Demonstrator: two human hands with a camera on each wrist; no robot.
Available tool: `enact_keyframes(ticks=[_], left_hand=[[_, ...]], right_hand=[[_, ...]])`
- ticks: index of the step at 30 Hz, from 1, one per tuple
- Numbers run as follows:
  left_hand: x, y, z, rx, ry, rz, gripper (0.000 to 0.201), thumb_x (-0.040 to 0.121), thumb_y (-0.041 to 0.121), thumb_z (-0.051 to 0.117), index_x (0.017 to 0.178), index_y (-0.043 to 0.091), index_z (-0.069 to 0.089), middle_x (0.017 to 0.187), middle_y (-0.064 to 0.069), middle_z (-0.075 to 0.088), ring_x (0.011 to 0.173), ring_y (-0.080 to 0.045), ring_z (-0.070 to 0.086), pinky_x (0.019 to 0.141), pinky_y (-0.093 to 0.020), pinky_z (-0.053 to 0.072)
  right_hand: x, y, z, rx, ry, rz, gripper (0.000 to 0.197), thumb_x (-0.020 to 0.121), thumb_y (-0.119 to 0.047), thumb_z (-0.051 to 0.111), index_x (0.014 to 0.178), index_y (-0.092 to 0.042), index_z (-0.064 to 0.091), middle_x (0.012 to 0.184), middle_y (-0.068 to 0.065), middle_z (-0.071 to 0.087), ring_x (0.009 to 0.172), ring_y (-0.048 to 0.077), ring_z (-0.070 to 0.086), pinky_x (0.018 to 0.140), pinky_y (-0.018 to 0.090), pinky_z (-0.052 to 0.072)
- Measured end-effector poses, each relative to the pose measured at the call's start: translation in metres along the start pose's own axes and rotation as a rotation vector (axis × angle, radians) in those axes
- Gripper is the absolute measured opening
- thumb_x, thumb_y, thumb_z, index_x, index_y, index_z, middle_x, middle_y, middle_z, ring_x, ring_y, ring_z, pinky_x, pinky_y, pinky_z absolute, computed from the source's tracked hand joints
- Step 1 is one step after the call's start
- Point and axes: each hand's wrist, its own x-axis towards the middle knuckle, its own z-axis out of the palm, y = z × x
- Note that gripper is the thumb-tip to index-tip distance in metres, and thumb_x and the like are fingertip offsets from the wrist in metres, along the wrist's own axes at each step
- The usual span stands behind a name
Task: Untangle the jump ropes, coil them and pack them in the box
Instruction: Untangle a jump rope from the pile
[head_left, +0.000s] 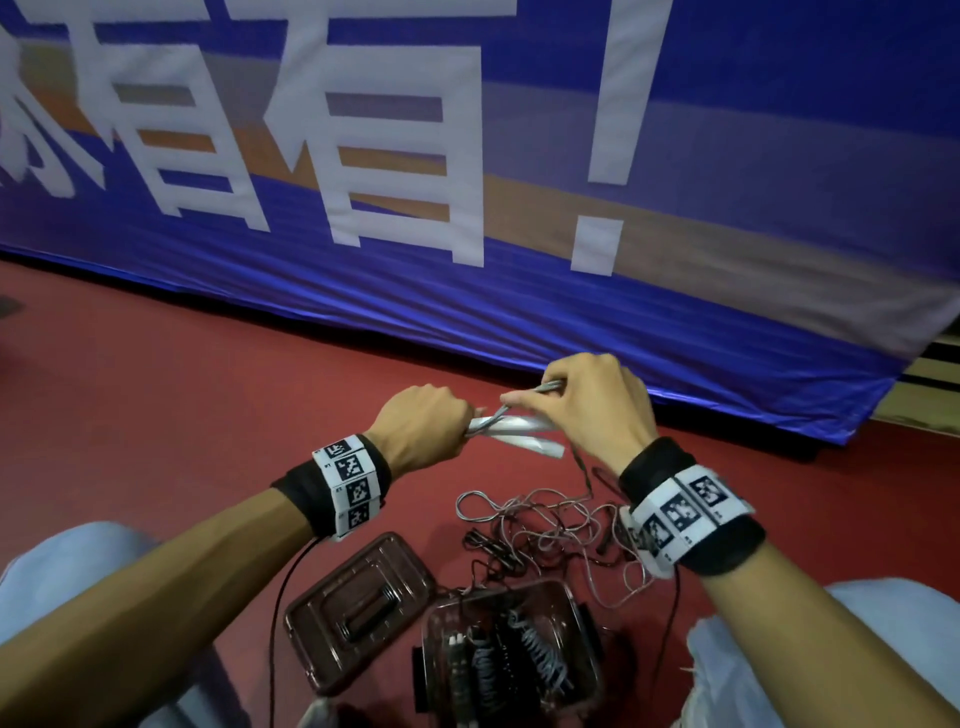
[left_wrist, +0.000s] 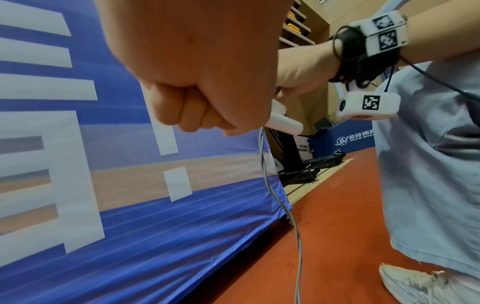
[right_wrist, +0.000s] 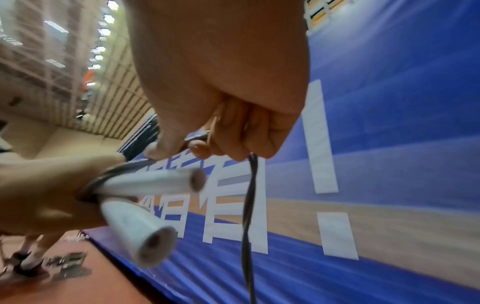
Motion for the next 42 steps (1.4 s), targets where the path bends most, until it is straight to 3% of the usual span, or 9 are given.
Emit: enact_keyframes(ticks=[3, 7, 10, 14, 18, 23, 29, 35, 42], left_hand=[[-0.005, -0.005, -0.009, -0.006, 0.12, 0.058, 0.03, 0.101, 0.036, 0.042, 0.103, 0.018, 0.066, 0.089, -0.013, 0.072, 0.084, -0.041, 0.068, 0.067, -0.04, 0.049], [-0.01, -0.008, -0.025, -0.072, 0.34, 0.138, 0.03, 0.096, 0.028, 0.061, 0.07, 0.012, 0.06, 0.053, -0.008, 0.06, 0.044, -0.038, 0.057, 0.04, -0.031, 0.036], [-0.01, -0.013, -0.036, -0.084, 0.52, 0.221, 0.037, 0.094, 0.024, 0.058, 0.059, 0.013, 0.05, 0.043, -0.004, 0.048, 0.029, -0.031, 0.042, 0.038, -0.023, 0.021], [-0.014, -0.002, -0.048, -0.165, 0.694, 0.327, 0.035, 0.094, 0.026, 0.048, 0.062, 0.013, 0.049, 0.046, -0.003, 0.047, 0.031, -0.029, 0.037, 0.037, -0.023, 0.022], [-0.013, 0.0, -0.058, -0.22, 0.736, 0.229, 0.041, 0.101, 0.029, 0.04, 0.065, 0.012, 0.05, 0.048, -0.005, 0.049, 0.033, -0.034, 0.04, 0.036, -0.027, 0.025], [-0.003, -0.009, -0.056, -0.206, 0.599, -0.042, 0.036, 0.1, 0.033, 0.048, 0.073, 0.01, 0.052, 0.05, -0.012, 0.052, 0.039, -0.04, 0.046, 0.042, -0.031, 0.023], [0.002, 0.006, -0.048, -0.248, 0.319, -0.217, 0.032, 0.107, 0.033, 0.038, 0.098, 0.008, 0.055, 0.089, -0.02, 0.067, 0.08, -0.046, 0.062, 0.058, -0.04, 0.029], [0.004, 0.018, -0.029, -0.231, 0.167, -0.163, 0.031, 0.095, 0.021, 0.052, 0.123, 0.012, 0.041, 0.087, -0.014, 0.065, 0.078, -0.044, 0.061, 0.056, -0.04, 0.03], [0.004, 0.024, -0.007, -0.15, 0.003, -0.184, 0.015, 0.096, 0.018, 0.052, 0.11, 0.012, 0.05, 0.096, -0.011, 0.064, 0.083, -0.038, 0.064, 0.058, -0.038, 0.033]], right_hand=[[0.006, 0.013, -0.003, 0.273, -0.08, -0.011, 0.071, 0.066, -0.082, 0.072, 0.058, -0.012, 0.06, 0.048, 0.005, 0.044, 0.048, 0.017, 0.033, 0.048, 0.03, 0.026], [0.013, 0.016, -0.007, 0.571, -0.208, 0.001, 0.076, 0.073, -0.066, 0.078, 0.061, 0.003, 0.048, 0.057, 0.005, 0.032, 0.053, 0.015, 0.027, 0.05, 0.026, 0.024], [0.015, 0.024, -0.006, 0.732, -0.527, 0.067, 0.09, 0.07, -0.075, 0.074, 0.085, 0.013, 0.062, 0.067, 0.012, 0.044, 0.055, 0.018, 0.035, 0.049, 0.027, 0.029], [0.01, 0.018, -0.003, 0.86, -0.679, 0.075, 0.059, 0.076, -0.067, 0.063, 0.076, -0.009, 0.074, 0.064, 0.005, 0.066, 0.051, 0.011, 0.056, 0.051, 0.023, 0.042], [0.003, -0.001, 0.013, 1.075, -0.635, 0.124, 0.051, 0.085, -0.063, 0.053, 0.058, -0.02, 0.051, 0.051, 0.0, 0.037, 0.038, 0.01, 0.028, 0.041, 0.023, 0.015], [-0.006, -0.03, 0.042, 1.218, -0.444, 0.334, 0.055, 0.105, -0.051, 0.045, 0.062, -0.019, 0.031, 0.051, -0.002, 0.023, 0.034, 0.007, 0.015, 0.046, 0.021, 0.005], [-0.012, -0.034, 0.059, 1.235, -0.585, 0.528, 0.065, 0.097, -0.072, 0.041, 0.059, -0.021, 0.03, 0.053, 0.001, 0.021, 0.035, 0.011, 0.015, 0.051, 0.027, 0.006], [-0.019, -0.033, 0.065, 1.109, -0.589, 0.574, 0.06, 0.105, -0.057, 0.038, 0.059, -0.021, 0.029, 0.048, -0.002, 0.021, 0.033, 0.009, 0.017, 0.041, 0.014, 0.013], [-0.027, -0.042, 0.079, 0.679, -0.521, 0.407, 0.049, 0.109, -0.039, 0.033, 0.069, -0.014, 0.046, 0.049, 0.001, 0.042, 0.039, 0.016, 0.039, 0.048, 0.026, 0.03]])
